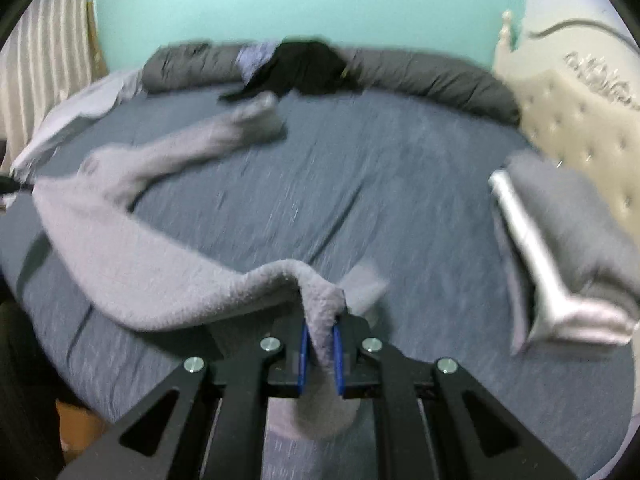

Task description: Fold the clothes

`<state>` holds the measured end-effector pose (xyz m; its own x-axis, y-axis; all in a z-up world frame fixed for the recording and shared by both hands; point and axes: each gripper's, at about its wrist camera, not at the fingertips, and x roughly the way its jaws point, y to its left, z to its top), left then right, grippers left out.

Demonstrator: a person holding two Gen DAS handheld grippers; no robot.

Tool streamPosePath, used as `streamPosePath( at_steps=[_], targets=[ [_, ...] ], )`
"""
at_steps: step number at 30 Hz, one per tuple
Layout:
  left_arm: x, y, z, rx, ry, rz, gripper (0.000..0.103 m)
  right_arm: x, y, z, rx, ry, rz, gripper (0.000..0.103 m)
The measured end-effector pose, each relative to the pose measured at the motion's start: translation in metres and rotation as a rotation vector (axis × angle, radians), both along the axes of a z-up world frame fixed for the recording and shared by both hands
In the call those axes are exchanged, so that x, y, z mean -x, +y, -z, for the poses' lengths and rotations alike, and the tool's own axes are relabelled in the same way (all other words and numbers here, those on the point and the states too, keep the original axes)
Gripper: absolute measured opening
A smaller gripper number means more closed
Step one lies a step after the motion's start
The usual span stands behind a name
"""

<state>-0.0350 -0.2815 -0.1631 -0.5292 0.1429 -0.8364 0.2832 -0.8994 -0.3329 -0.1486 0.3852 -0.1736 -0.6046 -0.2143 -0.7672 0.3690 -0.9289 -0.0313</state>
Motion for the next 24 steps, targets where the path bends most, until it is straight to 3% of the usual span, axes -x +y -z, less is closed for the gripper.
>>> streamPosePath(
  at_steps=[7, 11, 15, 21, 24],
  targets=[
    [-0.009, 0.003, 0.023, -0.004, -0.042, -0.017, 0.004, -0.024, -0.006, 0.032, 0.009, -0.156, -0.103, 0.010],
    [-0.010, 0.007, 0.026, 0.008, -0.047, -0.008, 0.004, -0.029, 0.006, 0.039, 0.013, -0.221, -0.086, 0.014],
    [-0.010, 0.011, 0.024, 0.023, -0.044, 0.005, 0.004, -0.024, 0.035, 0.022, 0.134, -0.242, 0.010, 0.046],
    [-0.008, 0.011, 0.024, 0.025, -0.051, 0.001, 0.004, 0.001, 0.069, -0.021, 0.356, -0.200, 0.122, 0.049],
    [-0.007, 0.013, 0.025, 0.030, -0.055, 0.000, 0.004, 0.023, 0.068, -0.030, 0.356, -0.196, 0.153, 0.056]
  ],
)
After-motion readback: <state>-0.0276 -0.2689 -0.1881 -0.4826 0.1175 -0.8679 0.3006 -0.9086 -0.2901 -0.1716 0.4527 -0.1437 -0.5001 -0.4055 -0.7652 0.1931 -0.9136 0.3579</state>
